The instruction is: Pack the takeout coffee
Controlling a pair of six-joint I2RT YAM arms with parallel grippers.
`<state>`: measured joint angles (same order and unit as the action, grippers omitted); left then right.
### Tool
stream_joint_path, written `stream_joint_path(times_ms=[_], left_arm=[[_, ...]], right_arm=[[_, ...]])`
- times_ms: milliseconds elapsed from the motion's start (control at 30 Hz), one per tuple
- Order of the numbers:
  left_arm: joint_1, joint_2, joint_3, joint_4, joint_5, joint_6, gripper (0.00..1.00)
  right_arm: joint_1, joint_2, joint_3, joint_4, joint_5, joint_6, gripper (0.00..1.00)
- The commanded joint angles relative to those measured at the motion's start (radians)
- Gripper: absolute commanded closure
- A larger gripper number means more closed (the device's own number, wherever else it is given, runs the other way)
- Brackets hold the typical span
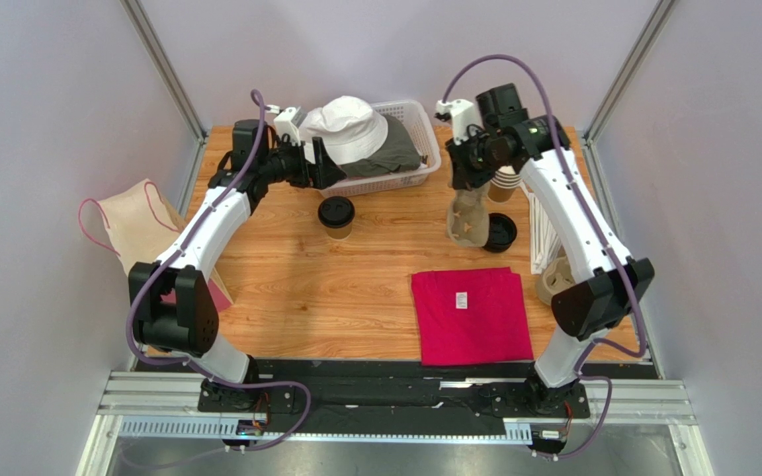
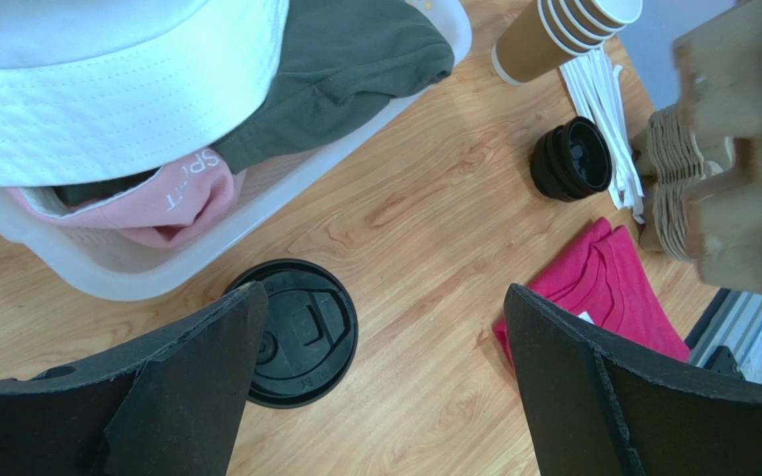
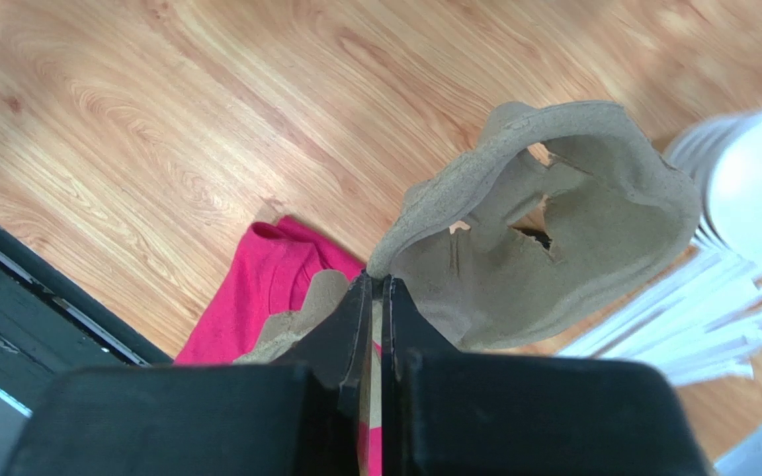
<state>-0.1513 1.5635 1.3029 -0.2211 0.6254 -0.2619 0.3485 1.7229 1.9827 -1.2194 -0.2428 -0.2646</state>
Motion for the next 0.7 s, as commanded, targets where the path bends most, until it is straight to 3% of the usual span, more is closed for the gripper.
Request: stream_joint_path(times_ms=[0,133,267,433,667], left_arm=[[0.012,-0.065,0.032,-0.026,-0.015,-0.007,0.02],[0.024,-0.103,0.021,-0.049,-0.03,0.0,0.01],[0.048,-0.137,0.013,-0.073,-0.027,0.004,0.01],[0.053,-0.181,0.025,-0.101,-0.013,0.013,0.01],[0.084,-0.275,0.026,-0.119,-0.023,-0.006,0.01]], right_arm=[[0.064,0.066,-0.056,0.11,0.013,-0.07,1.0],[0.151,0.096,-0.179,0.24,0.051,-0.214,1.0],[0.181,0.191,-0.171,0.245,0.092,-0.349,1.0],[0.187,0.308,-0.119,0.247,0.103,-0.419,1.0],[0.21,0.339,-0.134,0.255,0.07,-0.453,1.0]])
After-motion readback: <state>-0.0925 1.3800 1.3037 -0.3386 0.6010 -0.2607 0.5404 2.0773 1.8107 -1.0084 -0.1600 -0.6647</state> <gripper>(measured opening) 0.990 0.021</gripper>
